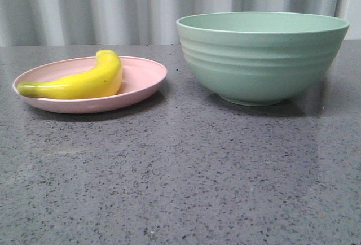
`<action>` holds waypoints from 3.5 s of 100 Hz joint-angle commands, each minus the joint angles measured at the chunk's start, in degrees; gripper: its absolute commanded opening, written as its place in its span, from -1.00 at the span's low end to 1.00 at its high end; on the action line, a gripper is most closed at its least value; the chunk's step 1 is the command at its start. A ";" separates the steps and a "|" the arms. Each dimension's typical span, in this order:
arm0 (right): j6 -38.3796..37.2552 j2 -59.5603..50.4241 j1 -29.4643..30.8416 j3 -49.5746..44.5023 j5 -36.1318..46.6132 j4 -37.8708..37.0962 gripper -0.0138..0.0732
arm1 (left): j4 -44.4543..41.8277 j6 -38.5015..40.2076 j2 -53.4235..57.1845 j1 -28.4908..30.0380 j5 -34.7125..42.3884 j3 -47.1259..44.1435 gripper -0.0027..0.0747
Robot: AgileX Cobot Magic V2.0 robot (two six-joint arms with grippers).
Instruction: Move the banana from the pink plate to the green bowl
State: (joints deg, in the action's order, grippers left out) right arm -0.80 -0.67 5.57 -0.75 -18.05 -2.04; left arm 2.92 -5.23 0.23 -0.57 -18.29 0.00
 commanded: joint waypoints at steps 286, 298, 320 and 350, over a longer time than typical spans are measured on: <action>0.48 10.32 0.15 14.65 6.72 3.15 -0.85 | 5.35 1.10 -5.57 0.16 15.16 10.76 -0.98; 0.48 14.93 0.15 19.65 2.51 6.20 -0.85 | 5.35 0.96 -10.39 0.16 14.08 15.57 -0.98; 0.48 24.61 0.15 26.54 -0.81 6.40 -0.85 | 5.35 0.84 -20.12 0.16 15.08 21.39 -0.98; 0.48 28.07 0.15 26.81 -0.20 7.37 -0.85 | 5.46 0.84 -25.69 0.16 23.18 22.76 0.06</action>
State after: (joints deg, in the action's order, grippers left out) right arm -0.80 26.65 5.57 23.87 -21.14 5.08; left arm 7.67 -4.82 -24.33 -0.49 -3.59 20.49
